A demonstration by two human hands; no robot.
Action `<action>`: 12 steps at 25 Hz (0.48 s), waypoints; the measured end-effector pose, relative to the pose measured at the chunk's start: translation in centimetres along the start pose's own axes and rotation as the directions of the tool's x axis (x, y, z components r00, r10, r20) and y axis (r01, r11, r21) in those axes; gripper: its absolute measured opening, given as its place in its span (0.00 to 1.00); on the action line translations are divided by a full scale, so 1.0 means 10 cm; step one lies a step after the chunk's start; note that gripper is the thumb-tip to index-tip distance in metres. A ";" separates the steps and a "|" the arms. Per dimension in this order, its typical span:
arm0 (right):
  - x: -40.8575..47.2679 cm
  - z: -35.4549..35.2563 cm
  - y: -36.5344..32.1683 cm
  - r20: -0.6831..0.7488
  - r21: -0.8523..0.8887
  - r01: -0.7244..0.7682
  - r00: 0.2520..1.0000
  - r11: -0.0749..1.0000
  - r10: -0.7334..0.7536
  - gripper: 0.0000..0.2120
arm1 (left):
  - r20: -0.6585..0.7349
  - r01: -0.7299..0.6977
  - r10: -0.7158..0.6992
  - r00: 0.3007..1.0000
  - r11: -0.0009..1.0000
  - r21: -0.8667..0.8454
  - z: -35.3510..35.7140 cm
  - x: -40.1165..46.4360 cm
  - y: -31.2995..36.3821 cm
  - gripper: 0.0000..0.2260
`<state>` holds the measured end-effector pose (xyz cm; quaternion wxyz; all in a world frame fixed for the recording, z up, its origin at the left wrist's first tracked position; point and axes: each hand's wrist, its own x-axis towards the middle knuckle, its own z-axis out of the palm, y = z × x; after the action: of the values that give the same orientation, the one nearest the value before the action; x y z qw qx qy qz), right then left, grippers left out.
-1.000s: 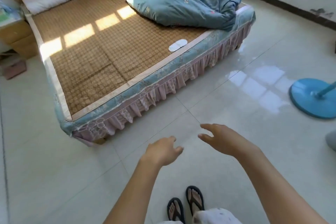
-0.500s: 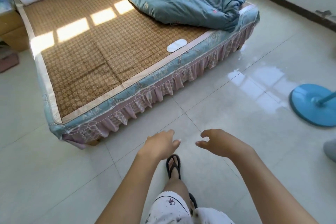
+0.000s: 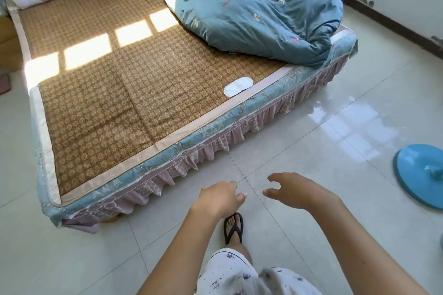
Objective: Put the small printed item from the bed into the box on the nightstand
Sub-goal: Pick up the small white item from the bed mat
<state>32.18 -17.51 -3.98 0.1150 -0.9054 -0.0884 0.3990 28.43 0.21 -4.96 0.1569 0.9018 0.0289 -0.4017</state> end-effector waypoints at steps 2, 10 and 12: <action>0.27 -0.31 0.02 0.002 -0.006 -0.002 1.000 1.000 0.002 0.27 | 0.019 -0.004 0.004 1.000 1.000 0.000 -0.28 0.27 0.09 0.22; 1.53 -1.58 0.53 0.018 -0.047 0.083 0.996 0.995 -0.082 0.26 | 0.049 0.033 -0.030 0.998 0.998 -0.056 -1.21 1.51 0.72 0.22; 1.87 -1.93 0.76 0.021 -0.066 0.106 0.994 0.992 -0.105 0.25 | 0.021 0.069 -0.067 0.998 0.995 -0.077 -1.39 1.91 0.89 0.23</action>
<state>59.45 -22.71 -6.57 0.1045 -0.8993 -0.1504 0.3972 52.89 -5.34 -7.93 0.1782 0.8898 0.0736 -0.4137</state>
